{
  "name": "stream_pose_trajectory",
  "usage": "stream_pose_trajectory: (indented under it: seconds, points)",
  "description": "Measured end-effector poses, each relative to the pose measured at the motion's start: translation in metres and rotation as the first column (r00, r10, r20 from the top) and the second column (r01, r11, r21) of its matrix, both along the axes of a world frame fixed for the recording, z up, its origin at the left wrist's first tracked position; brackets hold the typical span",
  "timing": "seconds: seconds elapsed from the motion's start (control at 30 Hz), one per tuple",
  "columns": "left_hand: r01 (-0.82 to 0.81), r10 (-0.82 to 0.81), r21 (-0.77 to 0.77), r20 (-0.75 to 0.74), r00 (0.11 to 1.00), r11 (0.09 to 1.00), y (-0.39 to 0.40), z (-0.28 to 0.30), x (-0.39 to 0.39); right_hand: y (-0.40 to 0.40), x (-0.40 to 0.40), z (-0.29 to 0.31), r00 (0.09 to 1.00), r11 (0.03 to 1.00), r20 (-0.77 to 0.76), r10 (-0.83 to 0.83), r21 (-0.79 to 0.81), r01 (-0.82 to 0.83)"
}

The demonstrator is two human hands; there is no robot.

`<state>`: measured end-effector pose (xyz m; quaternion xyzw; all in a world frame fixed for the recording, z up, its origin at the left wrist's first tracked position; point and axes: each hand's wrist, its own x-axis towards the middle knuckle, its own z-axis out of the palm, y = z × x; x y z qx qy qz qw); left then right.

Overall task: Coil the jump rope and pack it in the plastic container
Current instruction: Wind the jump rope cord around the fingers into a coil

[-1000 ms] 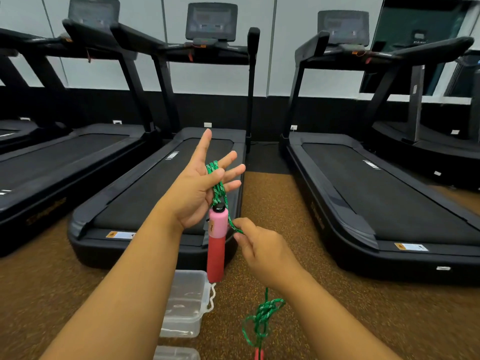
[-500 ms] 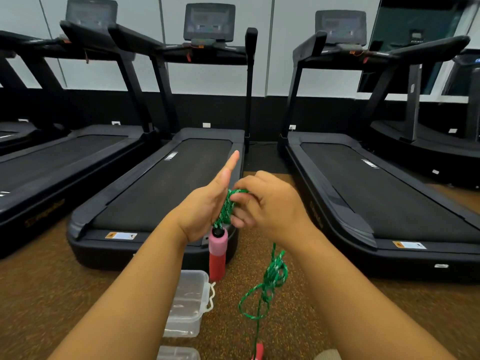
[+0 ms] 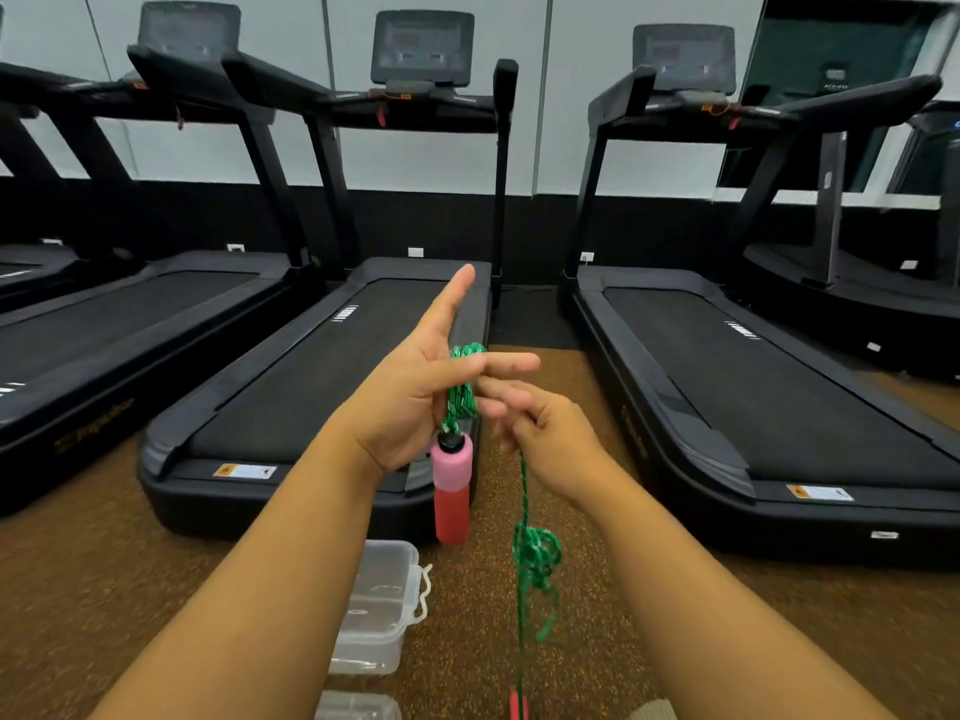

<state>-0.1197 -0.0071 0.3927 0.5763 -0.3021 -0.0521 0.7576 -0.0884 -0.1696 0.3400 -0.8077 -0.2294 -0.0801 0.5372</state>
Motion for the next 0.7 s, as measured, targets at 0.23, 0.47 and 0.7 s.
stream_pose_trajectory:
  seconds: [0.23, 0.47, 0.7]
  points:
    - [-0.165, 0.162, 0.054, 0.055, 0.985, 0.985, 0.003, 0.002, 0.003, 0.003, -0.002, -0.012, 0.995, 0.995, -0.081, 0.061, -0.080, -0.067]
    - [-0.353, 0.353, 0.041, 0.024, 0.935, 0.935, 0.005, -0.006, 0.007, 0.006, -0.005, -0.021, 0.997, 0.997, -0.033, -0.070, -0.036, 0.069]
    - [-0.268, 0.264, 0.127, 0.049, 0.963, 0.955, 0.008, -0.004, 0.003, 0.009, -0.003, -0.025, 0.969, 0.968, 0.025, -0.247, 0.060, 0.245]
